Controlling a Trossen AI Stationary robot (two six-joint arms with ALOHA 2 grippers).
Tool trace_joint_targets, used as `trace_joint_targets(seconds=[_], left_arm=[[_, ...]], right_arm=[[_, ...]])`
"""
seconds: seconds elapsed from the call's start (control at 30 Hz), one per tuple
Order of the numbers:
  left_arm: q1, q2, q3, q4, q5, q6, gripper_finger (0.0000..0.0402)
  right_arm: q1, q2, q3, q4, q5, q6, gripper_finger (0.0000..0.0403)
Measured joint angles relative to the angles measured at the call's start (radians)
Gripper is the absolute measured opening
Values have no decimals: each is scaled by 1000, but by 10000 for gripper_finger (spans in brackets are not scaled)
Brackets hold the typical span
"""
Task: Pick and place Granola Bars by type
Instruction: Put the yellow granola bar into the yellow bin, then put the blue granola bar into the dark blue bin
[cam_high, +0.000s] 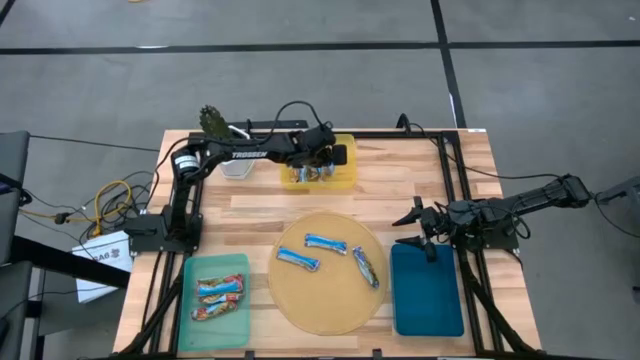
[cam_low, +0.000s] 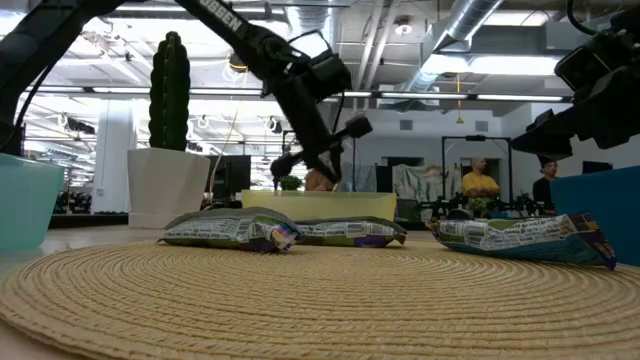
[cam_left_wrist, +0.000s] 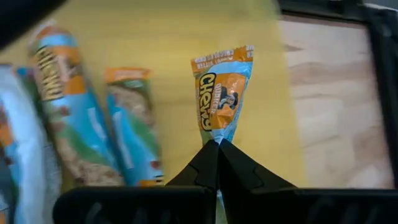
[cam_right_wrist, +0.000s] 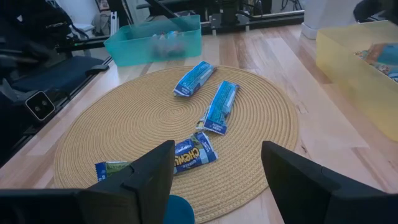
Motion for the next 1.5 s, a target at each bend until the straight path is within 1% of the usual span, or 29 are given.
trace_joint_targets(seconds=[0.1, 0.23, 0.47, 0.67, 0.77, 1.0, 1.13, 1.23, 1.5], left_arm=[[12, 0, -42, 40, 24, -41, 0], [25, 0, -79, 51, 39, -82, 0], [37, 0, -99, 79, 43, -81, 0], [41, 0, -100, 87, 46, -47, 1], [44, 0, -100, 91, 67, -53, 13], [46, 0, -100, 94, 75, -55, 65], [46, 0, -100, 101, 87, -55, 87], [46, 0, -100, 150, 99, -25, 95], [16, -12, -100, 417, 265, 161, 96]], right_arm=[[0, 0, 0, 0, 0, 0, 234], [0, 0, 0, 0, 0, 0, 234], [0, 0, 0, 0, 0, 0, 234], [0, 0, 0, 0, 0, 0, 234], [0, 0, 0, 0, 0, 0, 234], [0, 0, 0, 0, 0, 0, 234], [0, 0, 0, 0, 0, 0, 234], [0, 0, 0, 0, 0, 0, 234], [0, 0, 0, 0, 0, 0, 234]])
